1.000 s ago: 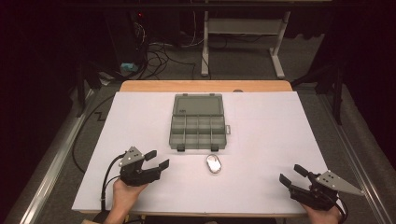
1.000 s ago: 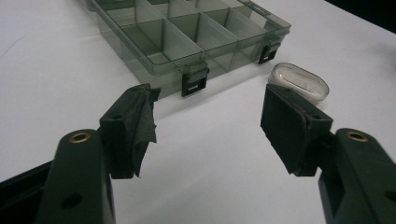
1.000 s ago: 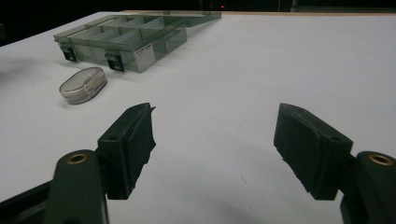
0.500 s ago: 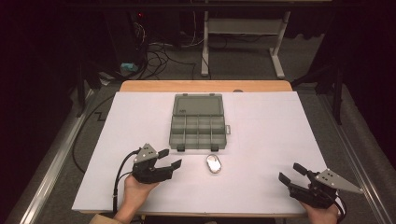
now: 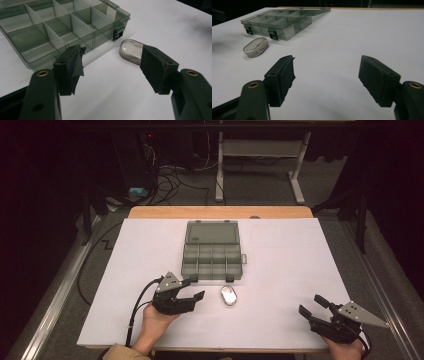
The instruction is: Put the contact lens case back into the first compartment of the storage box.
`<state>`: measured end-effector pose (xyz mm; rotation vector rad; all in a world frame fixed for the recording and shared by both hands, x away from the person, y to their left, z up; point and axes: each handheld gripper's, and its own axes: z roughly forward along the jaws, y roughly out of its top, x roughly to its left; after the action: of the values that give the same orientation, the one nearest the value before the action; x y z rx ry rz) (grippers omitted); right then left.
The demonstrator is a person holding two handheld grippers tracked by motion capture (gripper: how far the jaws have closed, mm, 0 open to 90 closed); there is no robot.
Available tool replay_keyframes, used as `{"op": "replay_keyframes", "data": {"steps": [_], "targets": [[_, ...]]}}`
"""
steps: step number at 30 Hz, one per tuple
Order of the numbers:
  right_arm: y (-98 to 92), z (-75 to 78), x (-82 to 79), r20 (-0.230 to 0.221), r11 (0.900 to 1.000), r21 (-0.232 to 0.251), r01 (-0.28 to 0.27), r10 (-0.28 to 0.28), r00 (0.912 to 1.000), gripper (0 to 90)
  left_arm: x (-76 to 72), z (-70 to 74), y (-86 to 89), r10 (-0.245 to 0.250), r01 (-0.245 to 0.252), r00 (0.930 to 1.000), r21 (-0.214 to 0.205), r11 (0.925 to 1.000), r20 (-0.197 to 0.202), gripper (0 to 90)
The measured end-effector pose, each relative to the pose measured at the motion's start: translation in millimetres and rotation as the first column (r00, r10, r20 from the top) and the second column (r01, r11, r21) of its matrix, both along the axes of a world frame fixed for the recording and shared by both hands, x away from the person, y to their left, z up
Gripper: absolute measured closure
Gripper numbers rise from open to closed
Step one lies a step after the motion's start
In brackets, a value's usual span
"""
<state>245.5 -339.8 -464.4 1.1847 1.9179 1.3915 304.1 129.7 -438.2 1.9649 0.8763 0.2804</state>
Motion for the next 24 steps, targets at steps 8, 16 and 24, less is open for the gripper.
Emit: {"op": "replay_keyframes", "data": {"steps": [8, 16, 24], "targets": [[0.0, 0.0, -0.3, 0.001, 1.0000, 0.001, -0.003, 0.003, 1.0000, 28.9, 6.5, -0.8, -17.6, -0.027, 0.028, 0.9992, 0.029, 0.9992, -0.029, 34.9], [0.0, 0.0, -0.1, 0.002, 1.0000, 0.002, -0.006, 0.006, 1.0000, 28.8, 12.3, -4.7, -38.7, -0.070, 0.074, 0.9966, 0.096, 0.9926, -0.044, 35.0], [0.1, -0.1, -0.1, 0.001, 0.9999, 0.002, -0.011, 0.011, 0.9999, 28.9, 18.6, -4.1, -55.0, -0.110, 0.119, 0.9912, 0.137, 0.9834, -0.072, 35.1]]}}
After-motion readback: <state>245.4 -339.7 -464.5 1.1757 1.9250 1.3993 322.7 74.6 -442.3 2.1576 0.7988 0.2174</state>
